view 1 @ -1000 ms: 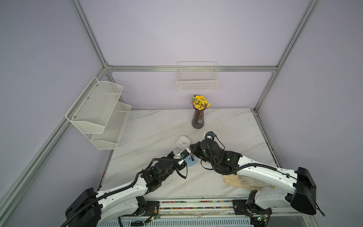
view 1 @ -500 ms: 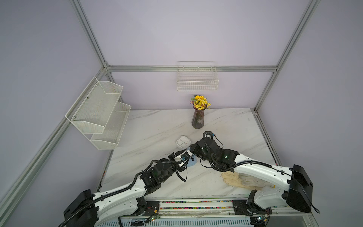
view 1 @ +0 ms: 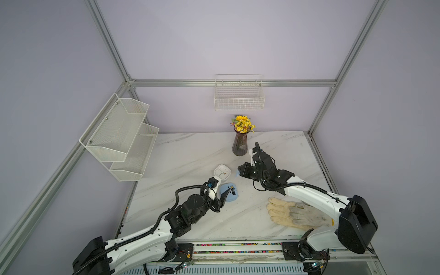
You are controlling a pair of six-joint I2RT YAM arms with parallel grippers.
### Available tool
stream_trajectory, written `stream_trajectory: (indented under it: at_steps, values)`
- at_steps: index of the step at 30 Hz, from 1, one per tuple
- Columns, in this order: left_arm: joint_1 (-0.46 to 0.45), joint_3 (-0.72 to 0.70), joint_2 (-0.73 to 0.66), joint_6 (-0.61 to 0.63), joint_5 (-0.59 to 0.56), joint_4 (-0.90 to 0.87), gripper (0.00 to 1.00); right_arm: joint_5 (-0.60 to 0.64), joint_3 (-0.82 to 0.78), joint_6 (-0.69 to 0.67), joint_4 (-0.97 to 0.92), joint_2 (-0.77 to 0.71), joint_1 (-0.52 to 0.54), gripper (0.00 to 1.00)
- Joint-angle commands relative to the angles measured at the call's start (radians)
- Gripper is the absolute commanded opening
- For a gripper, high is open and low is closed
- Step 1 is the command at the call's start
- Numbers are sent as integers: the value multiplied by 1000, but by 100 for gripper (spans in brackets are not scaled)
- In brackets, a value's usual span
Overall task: Insert the battery into the alarm
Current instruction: Pick up the cover from the center of the board, then install the cover on the alarm.
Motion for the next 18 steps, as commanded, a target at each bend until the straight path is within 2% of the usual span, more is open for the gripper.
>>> stream_trajectory:
  at_steps: [1, 5, 12, 18]
  values:
    - [4, 59, 31, -272, -38, -75, 72, -159, -21, -166, 18, 34, -42, 0]
    - [20, 78, 66, -437, -21, -124, 72, -286, -22, -213, 18, 87, -96, 0]
    - [101, 47, 122, -594, 76, -99, 74, -423, 1, -265, 33, 192, -108, 0]
    - [178, -15, 133, -688, 135, -60, 74, -447, 6, -282, 40, 243, -108, 0]
